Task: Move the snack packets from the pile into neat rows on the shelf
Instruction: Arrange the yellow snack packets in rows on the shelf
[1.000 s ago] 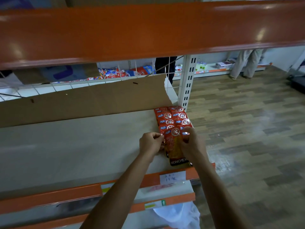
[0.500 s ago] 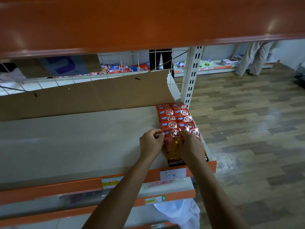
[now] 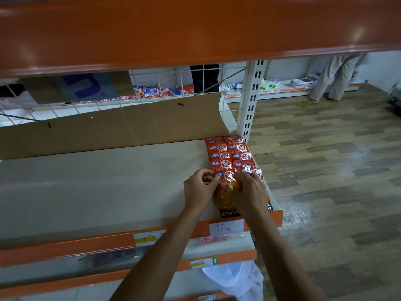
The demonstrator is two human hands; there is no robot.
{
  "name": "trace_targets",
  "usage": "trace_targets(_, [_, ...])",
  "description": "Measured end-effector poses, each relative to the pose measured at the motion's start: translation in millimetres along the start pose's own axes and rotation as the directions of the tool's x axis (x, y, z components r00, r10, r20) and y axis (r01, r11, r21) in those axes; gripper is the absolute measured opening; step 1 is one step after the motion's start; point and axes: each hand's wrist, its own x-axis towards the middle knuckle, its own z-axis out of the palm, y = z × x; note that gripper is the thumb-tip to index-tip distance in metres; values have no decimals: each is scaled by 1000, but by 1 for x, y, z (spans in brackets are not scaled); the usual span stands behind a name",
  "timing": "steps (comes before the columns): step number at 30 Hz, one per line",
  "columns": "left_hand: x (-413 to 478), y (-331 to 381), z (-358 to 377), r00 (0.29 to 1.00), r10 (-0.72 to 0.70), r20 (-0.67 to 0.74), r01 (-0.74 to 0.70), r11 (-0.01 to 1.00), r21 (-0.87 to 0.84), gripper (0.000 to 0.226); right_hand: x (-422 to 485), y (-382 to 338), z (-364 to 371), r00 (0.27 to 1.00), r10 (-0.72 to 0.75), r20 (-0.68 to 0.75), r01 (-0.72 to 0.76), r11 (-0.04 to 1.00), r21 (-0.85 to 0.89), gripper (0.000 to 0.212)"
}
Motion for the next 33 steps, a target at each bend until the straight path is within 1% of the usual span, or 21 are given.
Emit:
trace_targets(3, [-1, 1, 0, 1000, 15, -6, -15, 1000, 20, 30, 0, 4, -1, 998, 0, -62, 1, 1000, 9, 33])
trace_targets(7, [-1, 1, 0, 999, 28, -15, -27, 998, 51, 28, 1, 12, -1, 992, -3, -125, 0, 1000, -22, 33])
trace_targets(10, [-2, 0, 2, 999, 39, -30, -37, 996, 75, 25, 1, 15, -1, 992, -1, -124, -1, 1000, -20, 33])
trace_targets(15, [-4, 2, 3, 994, 76, -74, -66, 989, 131, 22, -2, 14, 3, 993, -45, -105, 46, 999, 1, 30])
trace_targets(21, [-5, 0, -13, 978, 173, -115, -141, 959, 246, 16, -4, 0, 16, 984, -149, -95, 147, 989, -23, 28])
trace_targets(25, [-11, -9, -39, 969, 226, -104, -179, 923, 340, 17, -8, -23, 36, 969, -230, -88, 229, 973, -18, 21])
trace_targets(28, [-15, -21, -70, 964, 239, -114, -178, 904, 388, 21, -16, -49, 59, 955, -296, -35, 296, 955, -13, 29])
trace_targets(30, [-19, -30, -97, 966, 231, -119, -163, 894, 416, 23, -24, -71, 77, 944, -329, -12, 329, 944, -5, 30])
trace_targets(33, [-27, -53, -147, 959, 215, -187, -113, 890, 441, 24, -41, -113, 105, 928, -372, 11, 371, 928, 33, 30])
